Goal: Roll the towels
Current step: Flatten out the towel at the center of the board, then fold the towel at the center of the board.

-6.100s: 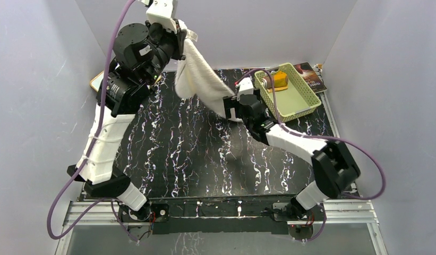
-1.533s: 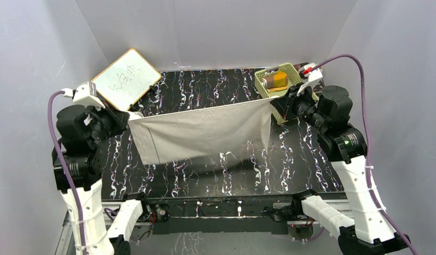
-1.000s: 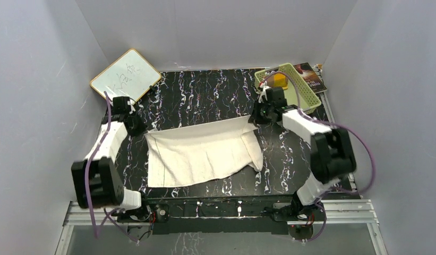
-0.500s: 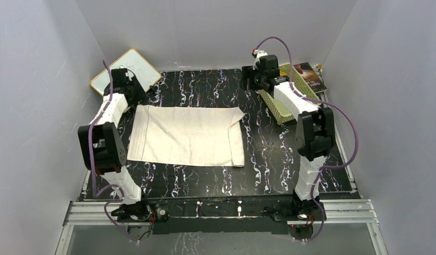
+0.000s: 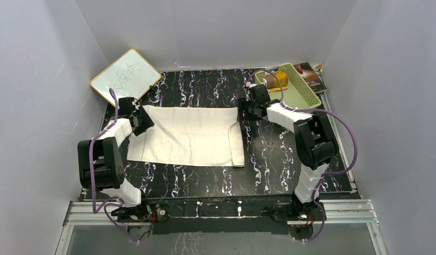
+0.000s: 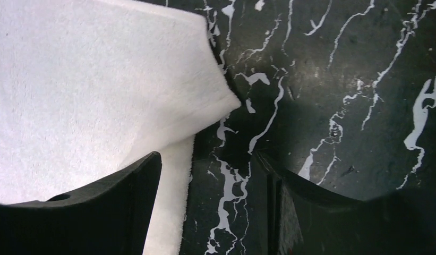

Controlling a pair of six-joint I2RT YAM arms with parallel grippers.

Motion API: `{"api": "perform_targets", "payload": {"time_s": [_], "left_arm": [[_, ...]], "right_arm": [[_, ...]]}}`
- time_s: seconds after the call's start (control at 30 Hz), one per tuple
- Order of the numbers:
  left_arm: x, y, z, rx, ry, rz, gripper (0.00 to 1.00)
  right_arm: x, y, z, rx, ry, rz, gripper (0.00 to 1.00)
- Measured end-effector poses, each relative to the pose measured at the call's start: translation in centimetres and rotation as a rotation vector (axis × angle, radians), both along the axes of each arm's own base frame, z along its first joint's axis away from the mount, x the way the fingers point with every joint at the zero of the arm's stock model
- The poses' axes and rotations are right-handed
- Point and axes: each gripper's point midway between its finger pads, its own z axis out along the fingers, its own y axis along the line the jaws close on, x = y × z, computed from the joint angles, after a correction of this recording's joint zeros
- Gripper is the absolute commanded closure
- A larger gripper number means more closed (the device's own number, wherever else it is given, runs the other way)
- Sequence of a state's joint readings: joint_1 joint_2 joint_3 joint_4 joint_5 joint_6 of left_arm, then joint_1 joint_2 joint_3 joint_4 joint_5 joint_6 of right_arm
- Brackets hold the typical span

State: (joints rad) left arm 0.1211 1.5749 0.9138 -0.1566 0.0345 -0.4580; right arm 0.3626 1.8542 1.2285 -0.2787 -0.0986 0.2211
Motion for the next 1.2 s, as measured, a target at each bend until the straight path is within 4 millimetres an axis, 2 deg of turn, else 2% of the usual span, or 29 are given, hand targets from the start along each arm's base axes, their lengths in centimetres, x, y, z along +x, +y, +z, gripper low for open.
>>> {"api": "perform_targets", "payload": {"time_s": [0.23, 0.47, 0.57, 0.73, 0.97, 1.07, 1.2], "left_arm": [[1.2, -0.2, 0.6, -0.014, -0.052, 0.001, 0.57], [1.6, -0.7, 0.2, -0.042, -0.057, -0.012, 0.59], [1.7, -0.9, 0.2, -0.052, -0.062, -0.016, 0.59], [2.0, -1.1, 0.4, -0.065, -0.077, -0.022, 0.59], [1.9, -1.3, 0.5, -0.073, -0.074, -0.026, 0.58], [1.8, -1.3, 0.4, -0.074, -0.066, -0.026, 0.57], [1.6, -1.3, 0.5, -0.073, -0.054, -0.029, 0.51]], "right_arm": [[1.6, -0.2, 0.2, 0.106, -0.027, -0.054, 0.44], [2.3, 0.7, -2.1, 0.209, 0.018, -0.068, 0.54], [2.5, 0.9, -2.1, 0.229, 0.016, -0.069, 0.67], [2.5, 1.3, -2.5, 0.251, 0.031, -0.072, 1.0], [2.5, 0.8, -2.5, 0.25, 0.038, -0.075, 1.0], [2.6, -0.9, -2.2, 0.209, 0.029, -0.097, 1.0], [3.5, -3.8, -0.7, 0.135, -0.004, -0.124, 0.96]]}}
